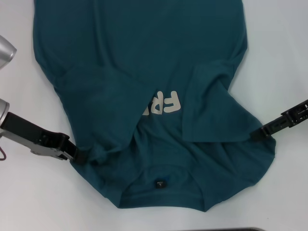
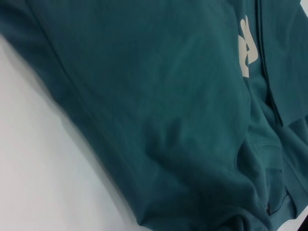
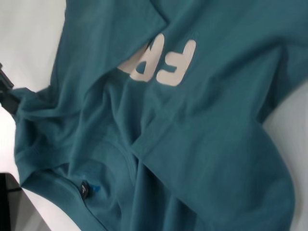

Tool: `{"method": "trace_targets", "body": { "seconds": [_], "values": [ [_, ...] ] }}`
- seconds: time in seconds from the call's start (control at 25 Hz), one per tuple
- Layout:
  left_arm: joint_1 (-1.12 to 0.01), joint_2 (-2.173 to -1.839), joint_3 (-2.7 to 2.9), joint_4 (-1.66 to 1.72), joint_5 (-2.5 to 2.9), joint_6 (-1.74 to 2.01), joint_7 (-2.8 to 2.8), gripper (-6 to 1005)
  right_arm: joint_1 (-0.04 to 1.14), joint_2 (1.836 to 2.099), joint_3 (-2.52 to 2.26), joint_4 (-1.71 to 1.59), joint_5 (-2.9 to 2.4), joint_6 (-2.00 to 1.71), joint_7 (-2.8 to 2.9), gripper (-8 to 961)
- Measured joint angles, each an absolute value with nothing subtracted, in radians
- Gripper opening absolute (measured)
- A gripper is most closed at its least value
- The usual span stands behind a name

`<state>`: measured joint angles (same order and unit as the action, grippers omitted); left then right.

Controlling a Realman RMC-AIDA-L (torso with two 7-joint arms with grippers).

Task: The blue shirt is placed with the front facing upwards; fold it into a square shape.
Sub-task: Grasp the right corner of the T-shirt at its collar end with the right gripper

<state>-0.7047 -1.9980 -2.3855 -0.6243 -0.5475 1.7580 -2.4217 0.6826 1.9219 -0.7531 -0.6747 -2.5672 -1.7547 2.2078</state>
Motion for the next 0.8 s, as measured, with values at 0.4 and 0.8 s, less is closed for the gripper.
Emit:
{"method": "trace_targets", "body": {
  "seconds": [0.4,0.8],
  "values": [
    [-0.712,-1.997,-2.385,-0.624,-0.548,1.751,-2.421,36,0.692,1.916,-0.734,-0.675,-2.564,-1.757,2.200,860],
    [-0.715,-1.997,-2.385,-0.624,-0.548,1.750,-2.423,37,0.691,1.910,-0.743,-0.675,-2.626,-1.737,2.216,860]
  ]
}}
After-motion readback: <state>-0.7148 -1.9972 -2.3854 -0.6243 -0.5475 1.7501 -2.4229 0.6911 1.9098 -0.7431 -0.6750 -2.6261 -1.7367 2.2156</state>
